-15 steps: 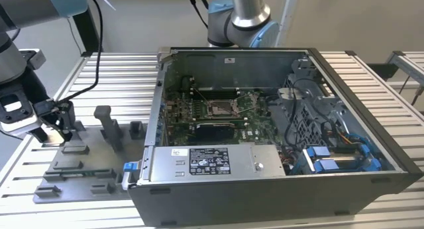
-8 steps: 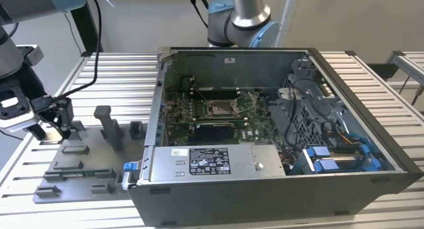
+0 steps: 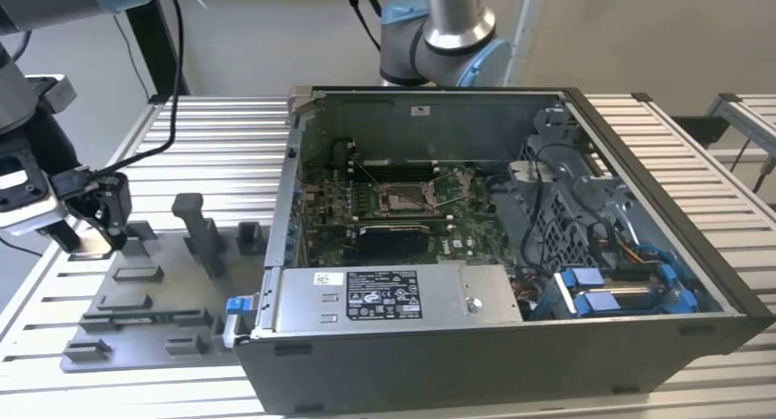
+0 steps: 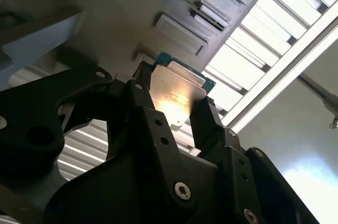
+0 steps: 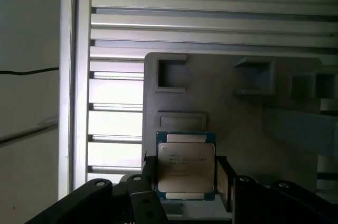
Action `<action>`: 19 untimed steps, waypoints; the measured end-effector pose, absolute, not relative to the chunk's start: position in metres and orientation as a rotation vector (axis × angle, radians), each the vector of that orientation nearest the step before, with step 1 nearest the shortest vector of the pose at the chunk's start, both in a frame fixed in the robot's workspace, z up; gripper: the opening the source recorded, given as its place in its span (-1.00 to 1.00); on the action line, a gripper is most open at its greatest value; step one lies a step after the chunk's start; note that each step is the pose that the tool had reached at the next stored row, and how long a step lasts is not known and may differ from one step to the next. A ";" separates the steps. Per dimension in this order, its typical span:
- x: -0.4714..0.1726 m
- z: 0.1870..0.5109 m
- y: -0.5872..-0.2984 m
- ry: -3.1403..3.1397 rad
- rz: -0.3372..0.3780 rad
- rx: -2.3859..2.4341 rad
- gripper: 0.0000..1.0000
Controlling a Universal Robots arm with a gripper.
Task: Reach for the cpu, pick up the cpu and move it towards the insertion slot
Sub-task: 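Pick up the cpu and move it towards the insertion slot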
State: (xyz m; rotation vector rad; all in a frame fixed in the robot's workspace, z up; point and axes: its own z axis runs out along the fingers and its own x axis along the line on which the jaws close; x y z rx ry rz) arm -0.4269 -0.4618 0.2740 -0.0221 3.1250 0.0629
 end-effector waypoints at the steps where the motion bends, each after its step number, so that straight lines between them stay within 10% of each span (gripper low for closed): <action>1: -0.427 0.275 -0.462 3.125 0.063 -0.022 -1.00; 19: -0.427 0.288 -0.462 3.125 0.063 -0.022 -1.00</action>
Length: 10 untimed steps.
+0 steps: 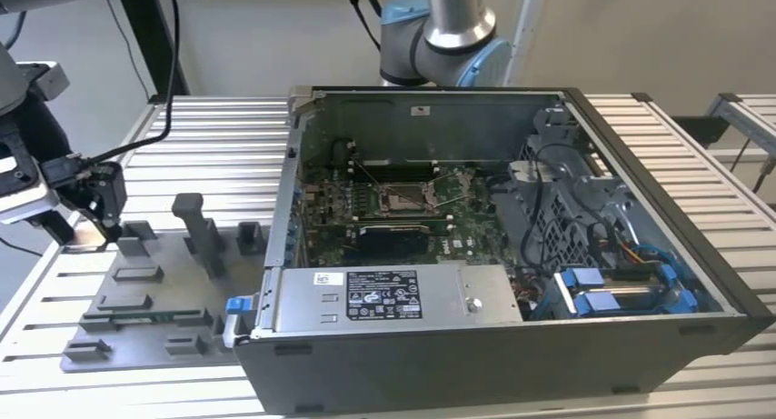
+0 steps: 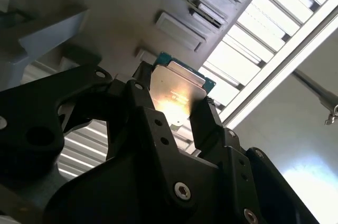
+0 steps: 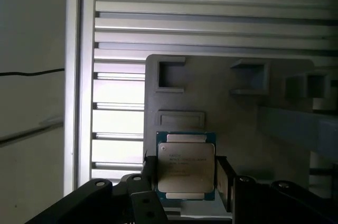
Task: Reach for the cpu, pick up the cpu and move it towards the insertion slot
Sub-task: 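Pick up the cpu and move it towards the insertion slot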
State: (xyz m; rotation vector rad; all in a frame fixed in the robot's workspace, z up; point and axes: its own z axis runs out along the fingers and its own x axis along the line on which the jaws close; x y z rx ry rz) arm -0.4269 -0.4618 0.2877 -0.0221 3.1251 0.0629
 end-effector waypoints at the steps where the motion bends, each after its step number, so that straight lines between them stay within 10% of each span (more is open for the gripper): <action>1: -0.427 0.288 -0.462 3.125 0.063 -0.022 -1.00; 10: -0.427 0.297 -0.462 3.125 0.063 -0.022 -1.00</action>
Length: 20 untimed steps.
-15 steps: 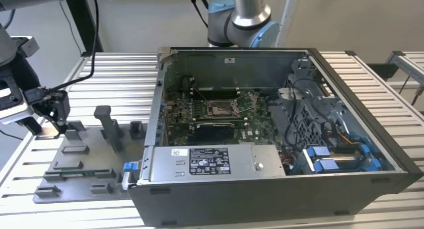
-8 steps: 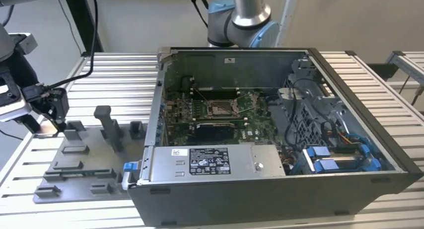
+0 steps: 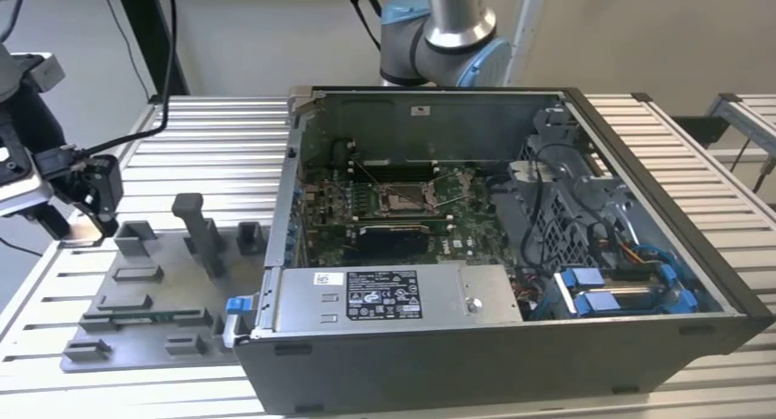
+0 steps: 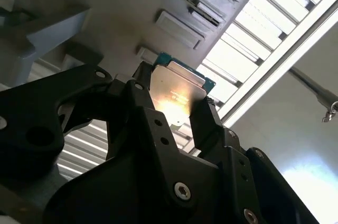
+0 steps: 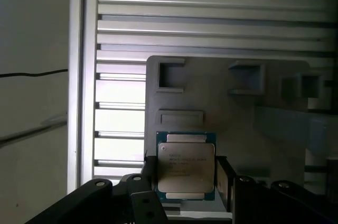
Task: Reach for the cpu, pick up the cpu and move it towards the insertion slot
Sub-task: 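Pick up the cpu and move it towards the insertion slot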
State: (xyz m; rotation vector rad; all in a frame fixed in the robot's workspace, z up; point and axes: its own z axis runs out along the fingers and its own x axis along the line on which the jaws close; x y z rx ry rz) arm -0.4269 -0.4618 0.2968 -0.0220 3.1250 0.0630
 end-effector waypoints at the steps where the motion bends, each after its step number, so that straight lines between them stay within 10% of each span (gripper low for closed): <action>1: -0.427 0.298 -0.462 3.125 0.063 -0.022 -1.00; 20: -0.427 0.349 -0.462 3.125 0.063 -0.022 -1.00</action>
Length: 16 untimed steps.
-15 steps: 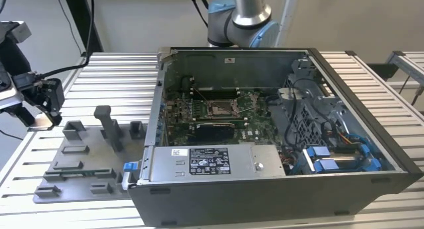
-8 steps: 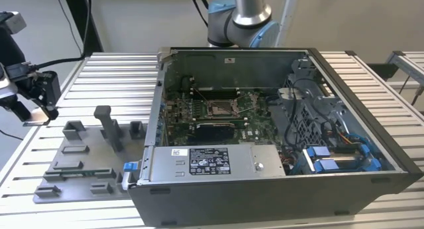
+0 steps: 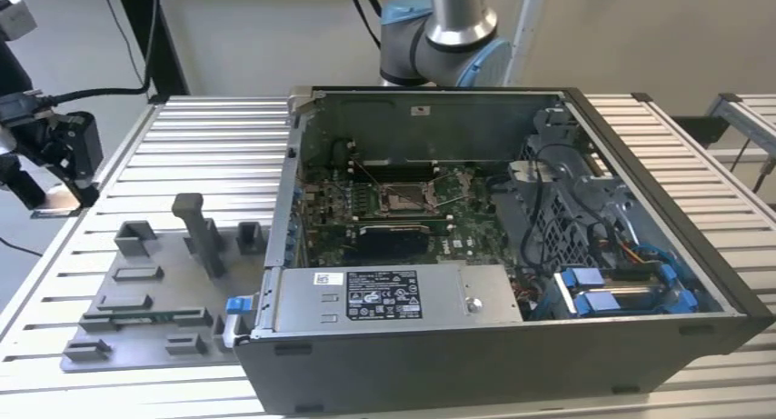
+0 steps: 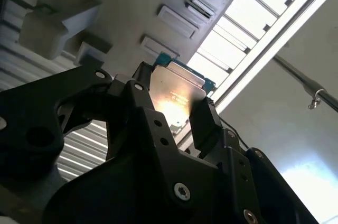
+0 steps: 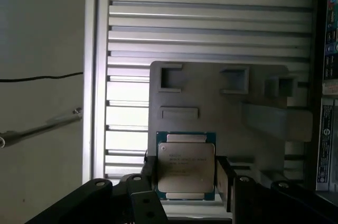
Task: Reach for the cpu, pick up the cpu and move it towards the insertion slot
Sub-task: 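Pick up the cpu and move it towards the insertion slot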
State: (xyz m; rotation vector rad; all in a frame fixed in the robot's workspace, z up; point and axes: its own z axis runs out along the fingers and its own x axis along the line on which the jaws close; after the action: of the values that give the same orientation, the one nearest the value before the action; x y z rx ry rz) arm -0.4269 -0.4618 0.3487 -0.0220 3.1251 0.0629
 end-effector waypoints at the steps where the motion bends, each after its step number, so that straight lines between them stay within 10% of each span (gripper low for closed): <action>1: -0.427 0.351 -0.462 3.125 0.063 -0.022 -1.00; 16: -0.427 0.385 -0.462 3.125 0.063 -0.022 -1.00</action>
State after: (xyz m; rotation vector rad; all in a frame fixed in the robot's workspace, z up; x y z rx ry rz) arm -0.4269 -0.4618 0.3852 -0.0221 3.1250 0.0630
